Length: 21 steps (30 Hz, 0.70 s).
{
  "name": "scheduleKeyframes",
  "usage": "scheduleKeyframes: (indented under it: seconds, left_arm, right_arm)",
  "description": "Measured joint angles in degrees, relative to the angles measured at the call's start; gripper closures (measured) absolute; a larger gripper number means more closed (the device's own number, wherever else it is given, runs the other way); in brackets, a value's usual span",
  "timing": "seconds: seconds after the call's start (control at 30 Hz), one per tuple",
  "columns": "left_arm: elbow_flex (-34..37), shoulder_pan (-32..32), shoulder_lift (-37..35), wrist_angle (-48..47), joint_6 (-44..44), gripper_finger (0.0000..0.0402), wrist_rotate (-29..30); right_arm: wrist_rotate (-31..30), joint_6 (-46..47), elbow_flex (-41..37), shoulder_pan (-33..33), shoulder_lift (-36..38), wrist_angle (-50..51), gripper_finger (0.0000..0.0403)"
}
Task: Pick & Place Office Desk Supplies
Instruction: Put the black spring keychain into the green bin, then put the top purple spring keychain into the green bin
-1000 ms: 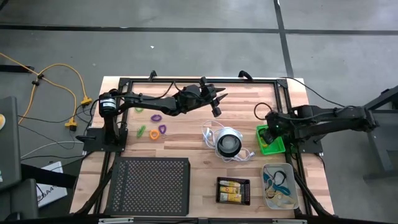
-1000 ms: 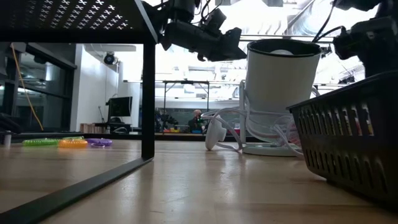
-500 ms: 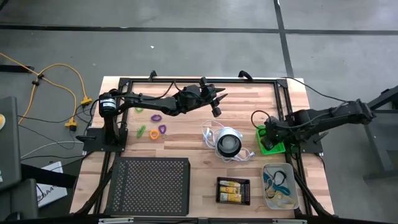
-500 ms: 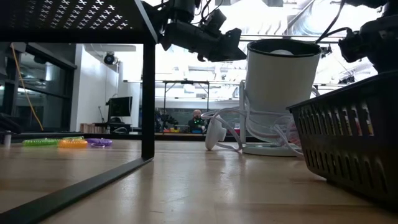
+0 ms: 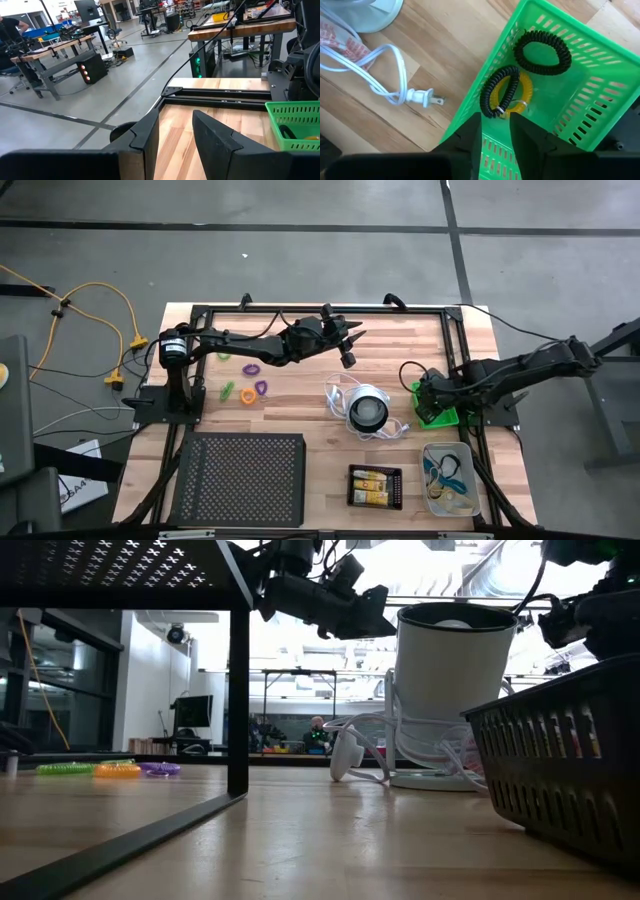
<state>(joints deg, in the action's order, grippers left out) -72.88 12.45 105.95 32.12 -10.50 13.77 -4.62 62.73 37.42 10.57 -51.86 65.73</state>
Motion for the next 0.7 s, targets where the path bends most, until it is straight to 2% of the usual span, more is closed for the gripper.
scheduleKeyframes:
  seconds: [0.33,0.47,0.7]
  left_arm:
    - [0.0,0.0,0.0,0.0,0.0,0.0289,0.0]
    - [0.0,0.0,0.0,-0.4,0.0,0.0289,0.0]
    - [0.0,-0.9,0.0,-0.4,0.2,0.0289,0.0]
  right_arm:
    - [-0.2,0.0,0.0,0.0,0.0,0.0,0.0291]
    - [-4.3,-0.4,0.0,0.0,0.0,-0.2,0.0294]
    - [-9.5,-10.2,0.0,-4.8,1.5,-6.4,0.0295]
